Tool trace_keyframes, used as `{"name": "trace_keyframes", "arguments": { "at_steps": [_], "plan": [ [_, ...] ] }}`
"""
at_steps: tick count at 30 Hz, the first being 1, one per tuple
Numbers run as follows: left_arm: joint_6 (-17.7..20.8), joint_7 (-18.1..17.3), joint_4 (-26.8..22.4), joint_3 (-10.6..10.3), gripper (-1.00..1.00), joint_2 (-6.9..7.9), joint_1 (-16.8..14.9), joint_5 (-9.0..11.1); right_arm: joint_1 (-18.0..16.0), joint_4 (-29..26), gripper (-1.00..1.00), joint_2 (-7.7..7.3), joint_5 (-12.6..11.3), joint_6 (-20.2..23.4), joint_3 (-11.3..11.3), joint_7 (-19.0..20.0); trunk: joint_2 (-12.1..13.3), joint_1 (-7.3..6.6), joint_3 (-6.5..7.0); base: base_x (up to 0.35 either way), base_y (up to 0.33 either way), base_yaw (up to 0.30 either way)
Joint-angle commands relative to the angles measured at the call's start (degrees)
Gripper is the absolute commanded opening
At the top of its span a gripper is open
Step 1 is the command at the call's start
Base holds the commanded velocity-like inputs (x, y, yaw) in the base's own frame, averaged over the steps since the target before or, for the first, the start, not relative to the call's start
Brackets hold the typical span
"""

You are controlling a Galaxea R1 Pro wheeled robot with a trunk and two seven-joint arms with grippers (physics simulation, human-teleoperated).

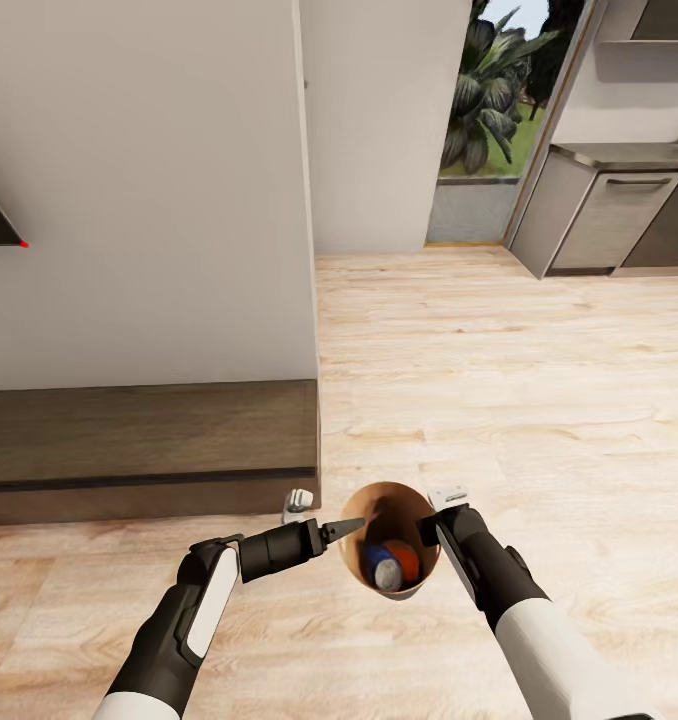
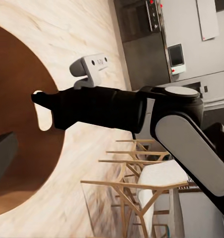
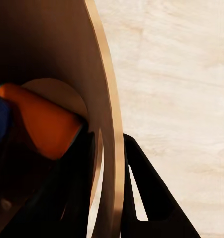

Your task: Put the three can of soda from the living room inside the tash can in the kitchen.

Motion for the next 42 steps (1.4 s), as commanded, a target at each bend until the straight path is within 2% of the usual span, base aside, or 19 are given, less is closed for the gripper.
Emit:
{"name": "trace_keyframes", "arguments": {
  "at_steps": [1,4,6,7,8,10,11,14,15,19,21,22,24,25,27,31,35,42],
  "plan": [
    [0.06,-0.09,-0.01,0.02,1.0,0.02,0.0,0.0,-0.02,-0.02,-1.0,0.01,-0.79,-0.04,-0.02,0.27,0.0,0.0,0.0,0.0,0.0,0.0],
    [0.24,-0.44,-0.06,0.33,1.0,0.24,0.0,0.05,-0.02,-0.02,-1.0,0.01,-0.8,-0.02,-0.02,0.31,0.0,0.0,0.0,0.0,0.0,0.0],
    [0.39,-0.96,-0.09,0.6,1.0,2.04,0.0,0.13,-0.02,-0.02,-1.0,0.01,-0.8,-0.02,-0.03,0.33,0.0,0.0,0.0,0.0,0.0,0.0],
    [0.53,-2.26,-0.12,0.64,1.0,3.99,0.0,0.21,-0.02,-0.02,-1.0,0.01,-0.8,-0.01,-0.03,0.34,0.0,0.0,0.0,0.0,0.0,0.0],
    [0.74,-5.5,-0.11,0.66,1.0,6.29,0.0,0.26,-0.02,-0.02,-1.0,0.01,-0.79,-0.02,-0.03,0.34,0.0,0.0,0.0,0.0,0.0,0.0],
    [0.88,-10.67,-0.05,0.68,1.0,8.6,0.0,0.28,-0.02,-0.02,-1.0,0.01,-0.79,0.0,-0.03,0.35,0.0,0.0,0.0,0.0,0.0,0.0],
    [0.95,-16.79,0.08,0.72,1.0,10.87,0.0,0.19,-0.02,-0.02,-1.0,0.01,-0.79,0.02,-0.03,0.35,0.0,0.0,0.0,0.0,0.0,0.0],
    [0.9,-24.23,1.4,0.75,1.0,14.12,0.0,0.03,-0.02,-0.01,-1.0,0.01,-0.79,0.03,-0.03,0.35,0.0,0.0,0.0,0.0,0.0,0.0],
    [0.81,-27.2,3.01,0.77,1.0,16.04,0.0,-0.11,-0.02,0.02,-1.0,0.01,-0.79,0.01,-0.03,0.35,0.0,0.0,0.0,0.0,0.0,0.0],
    [0.3,-30.37,6.34,0.82,1.0,19.39,0.0,-0.32,-0.02,0.05,-1.0,0.01,-0.79,-0.02,-0.08,0.35,0.0,0.0,0.0,0.0,0.0,0.0],
    [-2.65,-31.68,10.11,0.86,1.0,22.27,0.0,-0.53,-0.02,0.01,-1.0,0.01,-0.79,-0.02,-0.1,0.35,0.0,0.0,0.0,0.0,0.0,0.0],
    [-7.1,-32.19,16.12,0.87,1.0,24.69,0.0,-0.66,-0.02,-0.01,-1.0,0.01,-0.81,0.0,-0.11,0.38,0.0,0.0,0.0,0.0,0.0,0.0],
    [-9.34,-32.3,19.37,0.87,1.0,25.81,0.0,-0.71,-0.02,-0.01,-1.0,0.01,-0.84,-0.01,-0.14,0.4,0.0,0.0,0.0,0.0,0.0,0.0],
    [-13.28,-32.38,24.24,0.87,1.0,27.27,0.0,-0.75,-0.02,-0.02,-1.0,0.0,-0.86,-0.03,-0.17,0.46,0.0,0.0,0.0,0.0,0.0,0.0],
    [-18.89,-32.36,29.82,0.88,1.0,28.31,0.0,-0.77,-0.02,-0.02,-1.0,-0.02,-0.87,-0.01,-0.19,0.53,0.0,0.0,0.0,0.0,0.0,0.0],
    [-23.71,-32.31,35.79,0.82,1.0,28.92,0.0,-0.79,-0.02,-0.02,-1.0,-0.06,-0.92,-0.18,-0.2,0.59,0.0,0.0,0.0,0.0,0.0,0.0],
    [-25.21,-31.53,38.07,0.8,1.0,29.13,0.0,-0.81,-0.02,-0.02,-1.0,-0.07,-0.96,-0.28,-0.2,0.61,0.0,0.0,0.0,0.0,0.0,0.0],
    [-25.6,-30.17,39.18,0.86,1.0,29.18,0.0,-0.79,0.01,0.13,-1.0,-0.07,-1.04,-0.3,-0.14,0.61,0.0,0.0,0.0,0.0,0.0,0.0]
  ]
}}
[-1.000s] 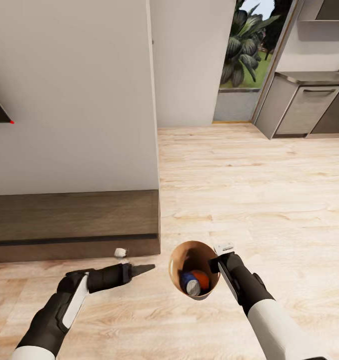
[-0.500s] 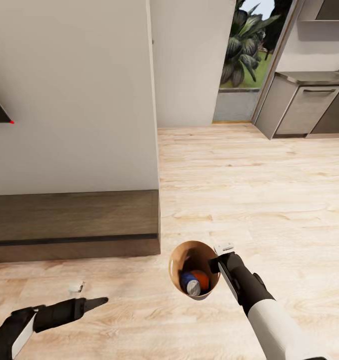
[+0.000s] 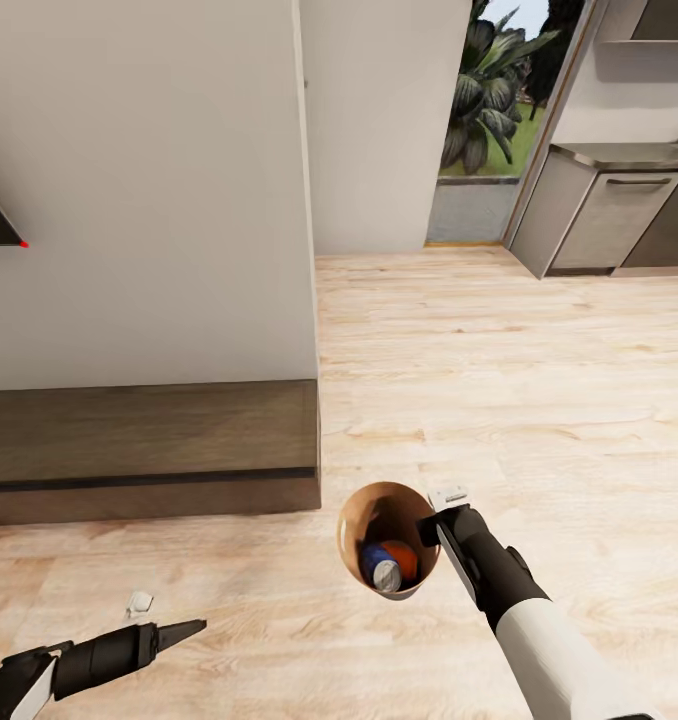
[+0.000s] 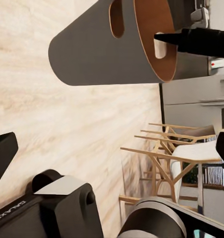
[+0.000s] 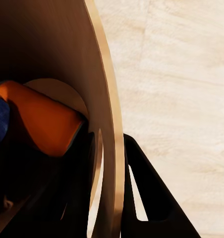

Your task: Put the three can of soda from the living room inside the tash can in the kitchen.

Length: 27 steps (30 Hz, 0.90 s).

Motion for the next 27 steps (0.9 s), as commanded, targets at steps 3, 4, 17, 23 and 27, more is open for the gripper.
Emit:
{"name": "trace_keyframes", "arguments": {
  "at_steps": [3,4,17,23,27],
  "plan": [
    [-0.05,1.46,0.36,0.02,1.0,0.0,0.0,0.0,0.04,0.04,-1.0,0.08,-0.52,0.05,0.07,0.6,0.0,0.0,0.01,0.0,0.0,0.0],
    [-0.05,1.59,0.36,0.02,1.0,0.0,0.0,0.0,0.04,0.06,-1.0,0.08,-0.52,0.06,0.07,0.61,0.0,0.0,0.01,0.0,0.0,0.0],
    [-0.05,1.73,0.31,0.02,1.0,0.0,0.0,0.0,0.04,0.08,-1.0,0.07,-0.52,0.06,0.08,0.62,0.0,0.0,0.93,0.0,0.0,0.0],
    [-0.05,1.73,0.31,0.02,1.0,0.0,0.0,0.0,0.04,0.07,-1.0,0.08,-0.52,0.06,0.08,0.58,0.0,0.0,1.49,0.0,0.0,0.0],
    [-0.05,1.72,0.31,0.02,1.0,0.0,0.0,0.02,0.06,0.05,-1.0,0.07,-0.52,0.03,0.08,0.55,0.0,0.0,1.87,0.0,0.0,0.0]
  ]
}}
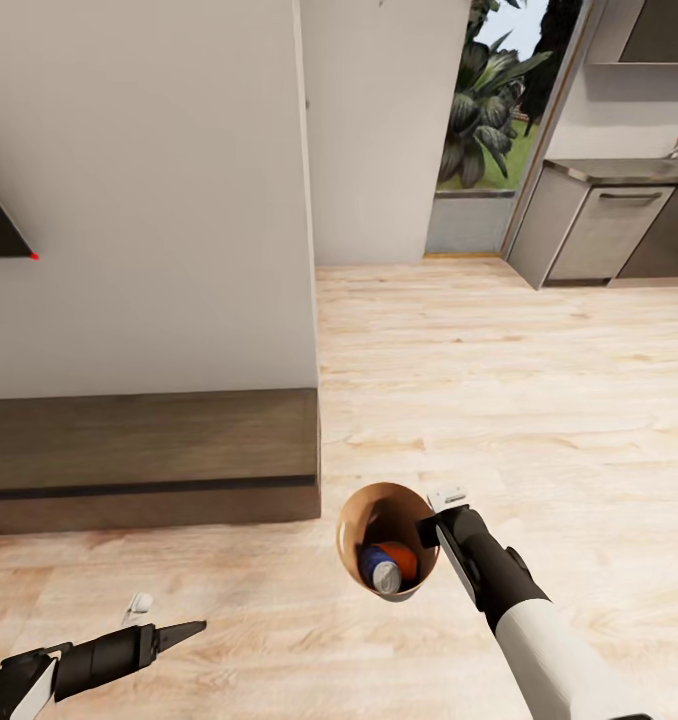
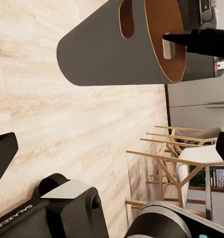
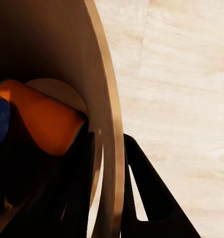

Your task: Put the three can of soda from the living room inside the tash can in the kitchen.

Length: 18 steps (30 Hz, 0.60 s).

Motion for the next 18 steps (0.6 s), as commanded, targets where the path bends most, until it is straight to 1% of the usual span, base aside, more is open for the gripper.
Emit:
{"name": "trace_keyframes", "arguments": {
  "at_steps": [1,18],
  "plan": [
    [0.0,0.0,0.0,0.0,1.0,0.0,0.0,0.0,-0.02,-0.03,-1.0,0.02,-0.58,-0.02,-0.03,0.27,0.0,0.0,0.1,0.0,0.0,0.0],
    [0.0,0.09,0.0,0.0,1.0,-0.03,0.0,-0.01,0.32,-0.06,-1.0,0.03,-0.58,-0.08,-0.03,0.25,0.0,0.0,1.71,0.0,0.0,0.0]
  ]
}}
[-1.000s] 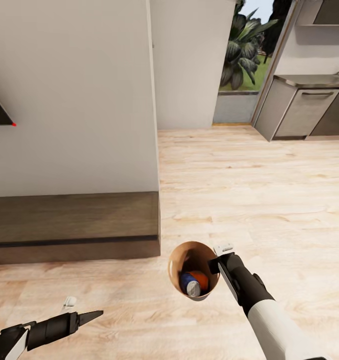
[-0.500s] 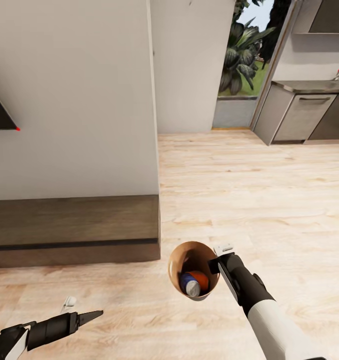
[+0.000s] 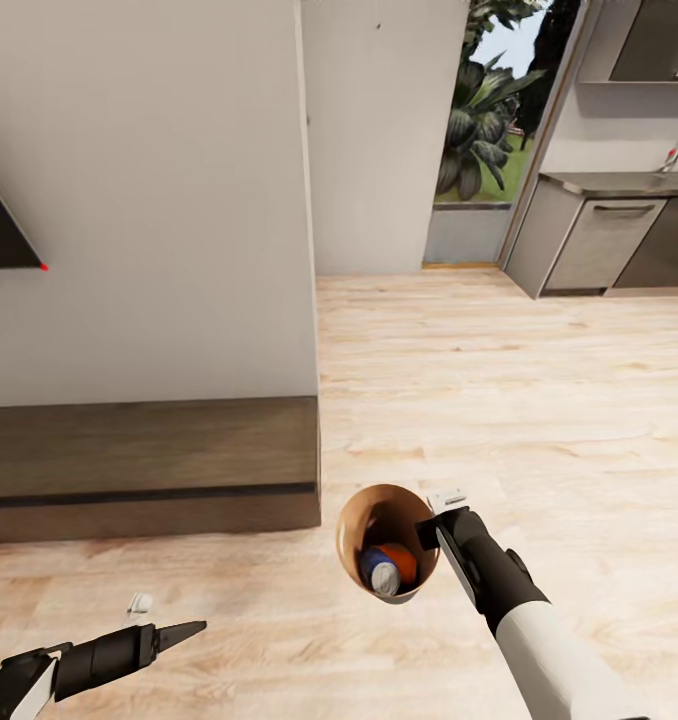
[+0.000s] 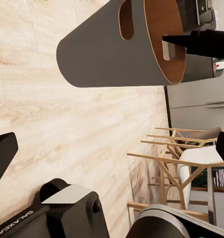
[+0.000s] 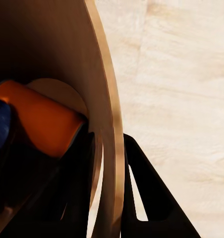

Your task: Put the three can of soda from the living room inside the tash can in the kitchen.

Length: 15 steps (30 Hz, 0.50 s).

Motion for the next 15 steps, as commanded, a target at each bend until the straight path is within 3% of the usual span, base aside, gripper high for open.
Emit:
{"name": "trace_keyframes", "arguments": {
  "at_steps": [1,15],
  "plan": [
    [0.0,0.0,0.0,0.0,1.0,0.0,0.0,0.0,-0.01,-0.02,-1.0,0.01,-0.48,-0.02,-0.03,0.27,0.0,0.0,0.1,0.0,0.0,0.0],
    [0.0,0.0,0.0,0.0,1.0,-0.03,0.0,0.0,0.08,-0.02,-1.0,0.01,-0.48,-0.03,-0.03,0.27,0.0,0.0,1.43,0.0,0.0,0.0]
  ]
}}
